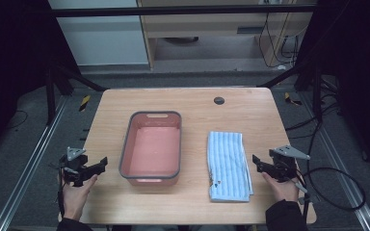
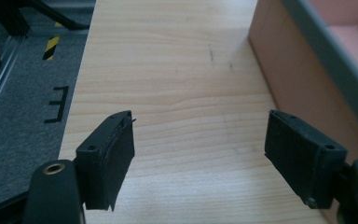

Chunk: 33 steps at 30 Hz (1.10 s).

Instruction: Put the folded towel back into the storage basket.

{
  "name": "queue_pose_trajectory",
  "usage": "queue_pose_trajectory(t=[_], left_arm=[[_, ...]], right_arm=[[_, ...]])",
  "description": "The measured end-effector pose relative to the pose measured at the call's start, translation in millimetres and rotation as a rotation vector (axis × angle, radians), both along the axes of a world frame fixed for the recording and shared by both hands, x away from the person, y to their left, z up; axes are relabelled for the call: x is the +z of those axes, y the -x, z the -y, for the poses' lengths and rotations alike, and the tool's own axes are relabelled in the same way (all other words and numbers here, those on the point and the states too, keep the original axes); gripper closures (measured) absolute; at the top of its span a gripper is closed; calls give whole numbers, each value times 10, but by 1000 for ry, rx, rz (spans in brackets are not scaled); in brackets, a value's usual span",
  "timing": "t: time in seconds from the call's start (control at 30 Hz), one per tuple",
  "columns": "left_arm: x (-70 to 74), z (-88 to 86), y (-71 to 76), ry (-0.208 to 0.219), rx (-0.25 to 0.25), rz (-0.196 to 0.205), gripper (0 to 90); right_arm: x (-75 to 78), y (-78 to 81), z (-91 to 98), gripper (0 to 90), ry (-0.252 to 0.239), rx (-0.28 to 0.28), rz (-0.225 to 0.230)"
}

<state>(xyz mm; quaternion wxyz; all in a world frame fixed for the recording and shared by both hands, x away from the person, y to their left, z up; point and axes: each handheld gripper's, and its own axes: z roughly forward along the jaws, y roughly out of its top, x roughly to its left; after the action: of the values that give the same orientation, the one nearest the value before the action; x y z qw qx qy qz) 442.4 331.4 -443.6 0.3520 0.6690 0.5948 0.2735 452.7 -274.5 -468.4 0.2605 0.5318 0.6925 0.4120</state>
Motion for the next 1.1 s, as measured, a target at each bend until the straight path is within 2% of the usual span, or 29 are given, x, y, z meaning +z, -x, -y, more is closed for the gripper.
queue_pose_trajectory(t=[0.07, 0.17, 0.27, 0.4, 0.6, 0.67, 0.87, 1.1], left_arm=[[54, 3, 55, 23, -12, 21, 252], [135, 50, 105, 7, -24, 41, 268], [249, 131, 160, -1, -53, 79, 291], [379, 240, 218, 18, -78, 108, 308], [536, 509, 274, 31, -140, 144, 345], [583, 626, 279, 36, -166, 145, 352], [654, 926, 278, 20, -218, 170, 361], [639, 1241, 261, 15, -259, 168, 394]], right_arm=[[20, 3, 14, 302, -16, 4, 6], [65, -9, 33, 335, -40, 16, 8], [140, -34, 36, 361, -38, 34, 5], [256, -46, 51, 378, -80, 55, 25], [375, -101, 59, 386, -90, 68, 35], [421, -130, 40, 387, -98, 72, 33], [559, -192, -48, 381, -106, 102, 55], [680, -275, -108, 380, -100, 112, 66]])
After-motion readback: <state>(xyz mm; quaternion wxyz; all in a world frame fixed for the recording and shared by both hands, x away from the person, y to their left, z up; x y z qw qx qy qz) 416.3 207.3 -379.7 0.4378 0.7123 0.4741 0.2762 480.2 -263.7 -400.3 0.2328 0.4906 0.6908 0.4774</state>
